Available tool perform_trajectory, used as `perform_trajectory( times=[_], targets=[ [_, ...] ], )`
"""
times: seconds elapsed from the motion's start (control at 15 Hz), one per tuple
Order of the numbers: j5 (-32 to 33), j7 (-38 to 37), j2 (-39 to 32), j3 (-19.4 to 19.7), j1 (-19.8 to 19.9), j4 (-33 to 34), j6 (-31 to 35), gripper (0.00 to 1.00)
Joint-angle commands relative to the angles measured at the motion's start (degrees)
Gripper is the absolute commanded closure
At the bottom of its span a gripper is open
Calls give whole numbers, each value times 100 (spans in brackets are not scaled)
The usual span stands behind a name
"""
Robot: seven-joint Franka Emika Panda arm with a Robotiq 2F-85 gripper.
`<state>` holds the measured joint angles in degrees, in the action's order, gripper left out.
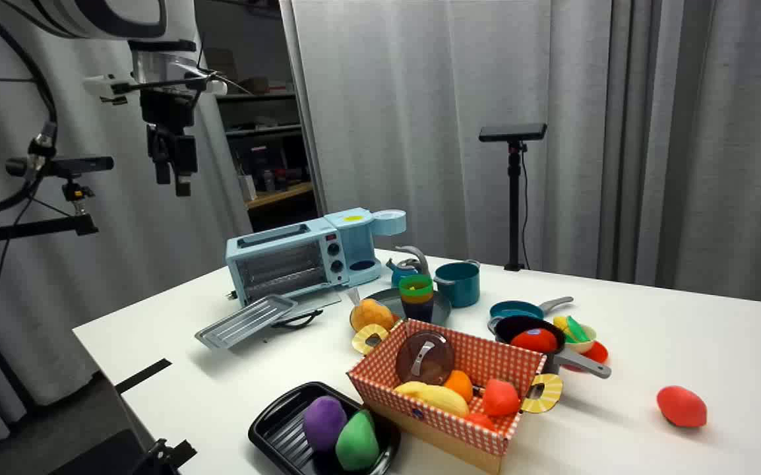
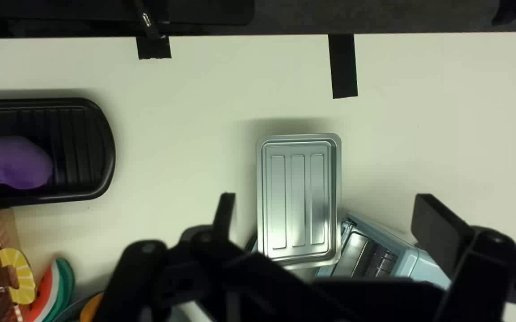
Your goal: Pick up the lid and put it on the pot
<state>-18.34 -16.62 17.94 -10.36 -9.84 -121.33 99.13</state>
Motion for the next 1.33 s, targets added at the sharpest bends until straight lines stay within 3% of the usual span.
perform_trajectory(
  times=[0.0, 0.73, 1.27],
  targets=[
    [-9, 7, -5, -38, 46, 13, -19, 0],
    [11, -16, -7, -35, 61, 4, 4, 0],
    [622, -343, -444, 327, 651, -34, 601, 0]
  ],
)
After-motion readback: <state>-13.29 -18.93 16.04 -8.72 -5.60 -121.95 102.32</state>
